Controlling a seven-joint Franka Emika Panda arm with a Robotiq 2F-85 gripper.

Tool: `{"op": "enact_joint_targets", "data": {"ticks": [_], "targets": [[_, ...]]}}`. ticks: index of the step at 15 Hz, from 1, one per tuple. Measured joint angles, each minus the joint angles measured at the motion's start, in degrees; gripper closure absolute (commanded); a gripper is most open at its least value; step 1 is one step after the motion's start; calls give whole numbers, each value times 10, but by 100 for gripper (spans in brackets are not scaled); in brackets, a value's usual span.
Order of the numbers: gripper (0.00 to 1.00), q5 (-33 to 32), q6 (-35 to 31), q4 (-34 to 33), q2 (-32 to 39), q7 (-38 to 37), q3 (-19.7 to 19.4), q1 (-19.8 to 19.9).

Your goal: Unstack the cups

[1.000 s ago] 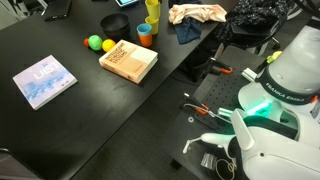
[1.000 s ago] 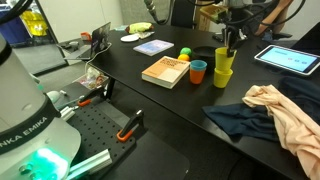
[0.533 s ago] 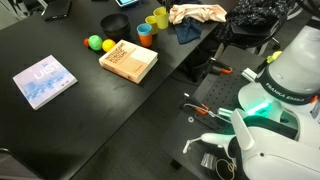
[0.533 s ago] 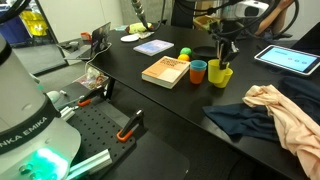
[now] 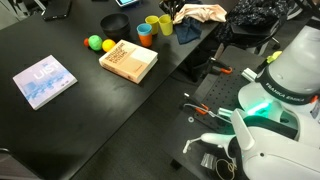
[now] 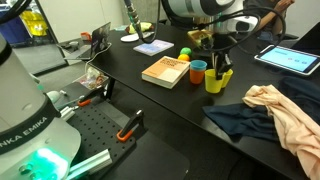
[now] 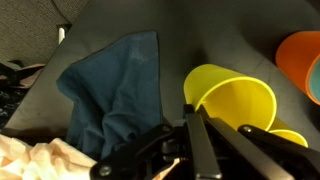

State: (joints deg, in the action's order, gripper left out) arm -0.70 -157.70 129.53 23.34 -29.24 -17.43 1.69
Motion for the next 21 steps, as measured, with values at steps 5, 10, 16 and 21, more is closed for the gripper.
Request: {"op": "enact_joint_targets", "data": {"ticks": [5,10,16,21], "targets": [[56,0,-39,13,22,-19,-11,-17],[18,0,-42,13,28,-40,-44,-46],[0,-4,-38,-13,16,-45,-54,-76],[0,17,-14,-52,14,-42,-7,-68]]}}
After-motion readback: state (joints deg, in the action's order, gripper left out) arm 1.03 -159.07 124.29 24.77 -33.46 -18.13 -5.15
